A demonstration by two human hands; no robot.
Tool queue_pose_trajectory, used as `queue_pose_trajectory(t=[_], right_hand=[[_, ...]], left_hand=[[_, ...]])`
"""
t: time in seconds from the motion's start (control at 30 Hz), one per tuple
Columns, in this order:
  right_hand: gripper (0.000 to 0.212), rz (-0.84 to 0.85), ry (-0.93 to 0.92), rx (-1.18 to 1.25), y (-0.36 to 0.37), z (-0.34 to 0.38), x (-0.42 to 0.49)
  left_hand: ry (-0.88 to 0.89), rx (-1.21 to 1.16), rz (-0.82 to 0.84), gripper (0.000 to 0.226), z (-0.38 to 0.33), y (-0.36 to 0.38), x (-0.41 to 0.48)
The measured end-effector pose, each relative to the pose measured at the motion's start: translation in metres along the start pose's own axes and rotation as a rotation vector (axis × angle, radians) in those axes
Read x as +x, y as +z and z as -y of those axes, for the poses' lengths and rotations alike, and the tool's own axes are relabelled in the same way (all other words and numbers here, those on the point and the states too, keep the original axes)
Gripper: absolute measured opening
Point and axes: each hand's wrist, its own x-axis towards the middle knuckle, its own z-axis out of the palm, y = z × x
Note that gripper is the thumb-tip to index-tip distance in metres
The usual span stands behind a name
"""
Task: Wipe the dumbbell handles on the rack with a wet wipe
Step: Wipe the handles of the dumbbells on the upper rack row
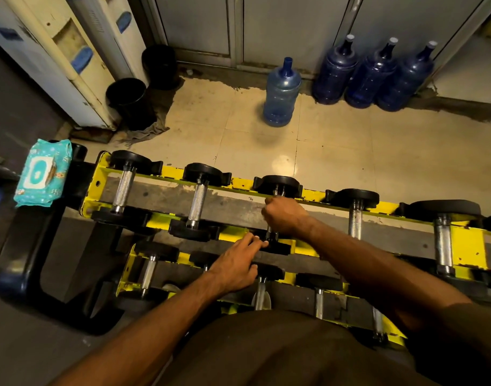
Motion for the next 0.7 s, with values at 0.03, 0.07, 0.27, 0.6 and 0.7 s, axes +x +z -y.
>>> queue_pose_trajectory(t=[0.03,0.07,0.27,0.6,0.7], right_hand=[[0.018,-0.008,-0.002,0.074,0.003,-0.004,-0.004],[0.017,-0.060,0.067,0.167,0.006,-0.009,-0.007],[0.013,-0.359,0.724,0.881,0.036,-0.008,-0.020],[0.013,-0.338,1.294,1.950,0.039,-0.024,0.013],[0.014,-0.227,1.287,2.077,0.047,-0.026,0.019]], left_hand=[[-0.004,-0.004,-0.002,0.064,0.000,0.000,0.000],[-0.004,-0.004,-0.004,0.064,-0.001,0.000,0.000],[-0.014,-0.001,0.006,0.063,-0.004,-0.001,-0.001],[-0.046,0.006,0.069,0.073,-0.006,-0.004,0.000],[-0.046,0.018,0.101,0.075,-0.007,-0.007,0.003]])
